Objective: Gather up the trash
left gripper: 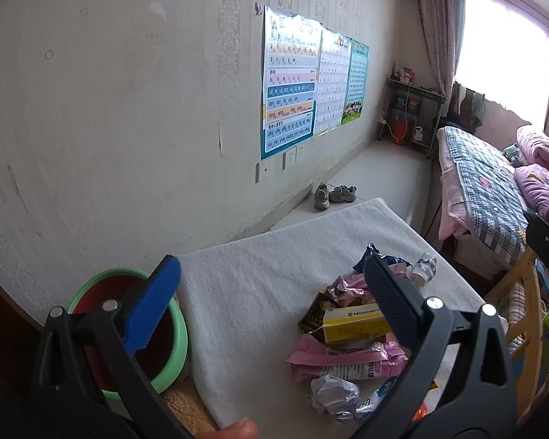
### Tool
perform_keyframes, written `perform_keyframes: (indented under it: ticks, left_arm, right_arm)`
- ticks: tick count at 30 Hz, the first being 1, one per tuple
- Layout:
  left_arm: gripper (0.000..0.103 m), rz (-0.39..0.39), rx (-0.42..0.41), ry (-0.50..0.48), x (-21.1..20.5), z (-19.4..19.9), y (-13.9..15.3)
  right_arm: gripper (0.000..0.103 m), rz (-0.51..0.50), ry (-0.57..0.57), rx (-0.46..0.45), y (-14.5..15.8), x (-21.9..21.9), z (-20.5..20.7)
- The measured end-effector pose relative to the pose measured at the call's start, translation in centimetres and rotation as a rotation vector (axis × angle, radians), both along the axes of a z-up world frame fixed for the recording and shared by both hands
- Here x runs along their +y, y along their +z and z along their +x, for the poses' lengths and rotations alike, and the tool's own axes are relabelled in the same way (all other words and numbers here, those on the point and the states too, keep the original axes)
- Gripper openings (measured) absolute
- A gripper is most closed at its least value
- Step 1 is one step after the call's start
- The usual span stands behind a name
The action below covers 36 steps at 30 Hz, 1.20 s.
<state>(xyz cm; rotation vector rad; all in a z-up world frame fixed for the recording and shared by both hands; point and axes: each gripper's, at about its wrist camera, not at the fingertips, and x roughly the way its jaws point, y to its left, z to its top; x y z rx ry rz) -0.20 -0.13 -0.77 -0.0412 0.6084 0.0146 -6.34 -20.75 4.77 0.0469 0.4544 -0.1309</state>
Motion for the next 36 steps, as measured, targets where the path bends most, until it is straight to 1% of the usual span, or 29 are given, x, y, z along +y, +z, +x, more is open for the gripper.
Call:
perform_keyframes:
  ticks: [4, 5, 9, 12, 15, 16, 18, 19, 23, 25, 28, 29, 30, 31, 32, 34, 35, 36]
  left_arm:
    - [0.098, 0.009, 0.009, -0.001, -0.1, 0.1, -0.2]
    - [0.098, 0.025, 0.009, -0.001, -0.1, 0.1, -0.3]
    - [0.098, 0.009, 0.011, -0.002, 0.0, 0.1, -0.4]
    - [0.098, 0.032, 0.020, -0.001, -0.1, 0.2, -0.4]
    - [0.098, 0.030, 0.016, 0.002, -0.1, 0.2, -0.4]
    - [0.098, 0.035, 0.037, 0.003, -0.1, 0.2, -0.4]
    - [0.098, 0.020, 0.027, 0.006, 0.0, 0.2, -0.4]
    - [0.098, -0.003, 0.005, 0.007, 0.0, 0.1, -0.5]
    - [0.098, -0.005, 0.019, 0.005, 0.1, 0.1, -0.6]
    - [0.098, -0.023, 0.007, -0.003, 0.2, 0.3, -1.0]
    - [0.098, -0.031, 0.026, -0.026, 0.5, 0.9, -2.3]
    - [0.098, -0.017, 0.048, -0.033, 0.5, 1.2, -3.1]
    - [0.098, 0.015, 0.079, -0.042, 0.3, 1.5, -3.9]
    - [0.098, 0.052, 0.090, -0.048, 0.1, 1.6, -4.6]
    - [0.098, 0.107, 0.126, -0.064, -0.3, 1.9, -5.9]
    - [0.098, 0.133, 0.173, -0.118, -1.0, 2.0, -7.5]
    - [0.098, 0.131, 0.224, -0.165, -1.3, 2.0, -8.7]
    - [0.098, 0.130, 0.250, -0.191, -1.5, 2.0, -9.6]
  right_arm:
    - [0.096, 0.010, -0.002, 0.004, 0.1, -0.2, 0.2]
    - [0.096, 0.008, -0.003, 0.005, 0.1, -0.2, 0.3]
    - [0.096, -0.003, 0.000, 0.014, -0.1, -0.1, 0.4]
    - [0.096, -0.003, 0.001, 0.019, -0.4, -0.1, 0.4]
    - [0.096, -0.004, 0.000, 0.023, -0.5, -0.1, 0.5]
    - [0.096, -0.004, 0.001, 0.024, -0.6, -0.1, 0.5]
    - [0.096, -0.004, 0.001, 0.027, -0.6, 0.0, 0.5]
    - [0.096, -0.004, 0.000, 0.030, -0.7, -0.1, 0.5]
    - [0.096, -0.008, -0.004, 0.038, -1.0, -0.3, 0.7]
    - [0.096, -0.010, -0.012, 0.047, -1.3, -0.7, 0.9]
    - [0.096, -0.008, -0.027, 0.082, -2.4, -1.6, 1.4]
    - [0.096, -0.007, -0.033, 0.095, -2.9, -1.9, 1.5]
    - [0.096, -0.005, -0.045, 0.114, -3.6, -2.5, 1.7]
    - [0.096, -0.002, -0.051, 0.126, -4.1, -2.9, 1.8]
    - [0.096, 0.003, -0.056, 0.143, -4.7, -3.3, 2.0]
    - [0.096, 0.019, -0.062, 0.187, -6.0, -4.0, 2.3]
    - [0.096, 0.028, -0.060, 0.202, -6.6, -4.2, 2.4]
    - [0.096, 0.040, -0.058, 0.222, -7.2, -4.5, 2.6]
